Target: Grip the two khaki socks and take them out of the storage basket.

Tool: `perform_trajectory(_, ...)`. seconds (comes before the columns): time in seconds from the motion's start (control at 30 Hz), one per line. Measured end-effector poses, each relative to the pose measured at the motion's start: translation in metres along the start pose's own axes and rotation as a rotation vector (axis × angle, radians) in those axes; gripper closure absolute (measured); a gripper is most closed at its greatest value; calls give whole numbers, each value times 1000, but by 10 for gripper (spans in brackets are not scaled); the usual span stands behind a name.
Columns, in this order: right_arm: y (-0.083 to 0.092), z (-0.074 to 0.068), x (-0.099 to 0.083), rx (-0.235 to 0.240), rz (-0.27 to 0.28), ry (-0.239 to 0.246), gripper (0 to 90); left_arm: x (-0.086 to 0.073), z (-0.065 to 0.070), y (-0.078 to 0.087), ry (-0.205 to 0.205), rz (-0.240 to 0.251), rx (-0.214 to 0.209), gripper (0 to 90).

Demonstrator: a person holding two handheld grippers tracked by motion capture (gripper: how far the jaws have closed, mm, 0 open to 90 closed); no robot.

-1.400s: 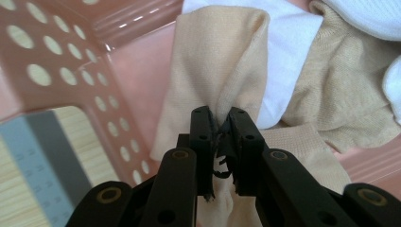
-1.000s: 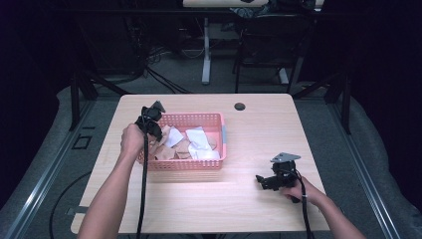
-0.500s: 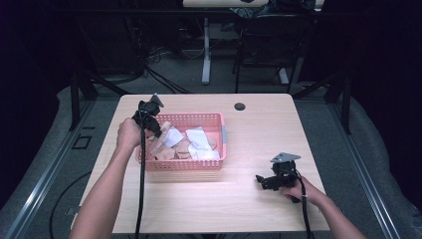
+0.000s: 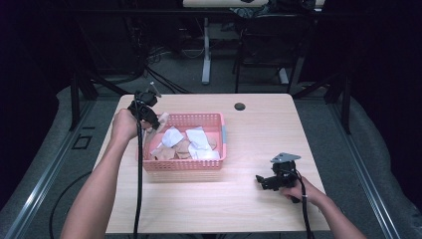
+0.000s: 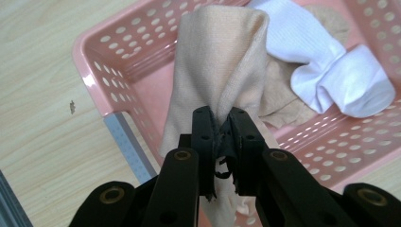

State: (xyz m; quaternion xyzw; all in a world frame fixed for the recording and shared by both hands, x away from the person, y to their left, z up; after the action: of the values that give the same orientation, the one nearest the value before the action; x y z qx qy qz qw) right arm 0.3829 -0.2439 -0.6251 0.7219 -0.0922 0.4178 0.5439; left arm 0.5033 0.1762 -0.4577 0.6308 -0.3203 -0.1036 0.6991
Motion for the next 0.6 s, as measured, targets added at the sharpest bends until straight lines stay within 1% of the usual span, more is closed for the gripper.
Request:
perform_trajectory(0.1, 0, 0, 0, 1, 5, -5, 0, 0, -1, 7, 1, 11, -7, 820)
perform_trajectory(0.33, 0, 0, 0, 3, 5, -5, 0, 1, -4, 28, 5, 35, 2, 819)
perform_trajectory(0.37, 0, 0, 0, -1, -1, 1, 0, 0, -6, 31, 4, 33, 5, 819)
perform_trajectory(0.4, 0, 0, 0, 3, 5, -5, 0, -1, -7, 33, 6, 36, 8, 819)
perform_trajectory(0.6, 0, -1, 0, 4, 6, -6, 0, -9, -16, 44, 20, 38, 28, 819)
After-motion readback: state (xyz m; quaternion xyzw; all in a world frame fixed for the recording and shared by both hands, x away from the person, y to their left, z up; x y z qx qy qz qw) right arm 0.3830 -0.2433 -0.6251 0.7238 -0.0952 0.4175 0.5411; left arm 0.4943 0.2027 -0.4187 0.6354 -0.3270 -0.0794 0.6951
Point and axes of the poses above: each handheld gripper's, and its own axes: y roughly backward along the jaws, x roughly out of its top, z roughly to its right, the point moved 5 cm from there along -y, roughly forward along the jaws, and after that the axes turned 5 degrees about -y, right-handed, at the moved point
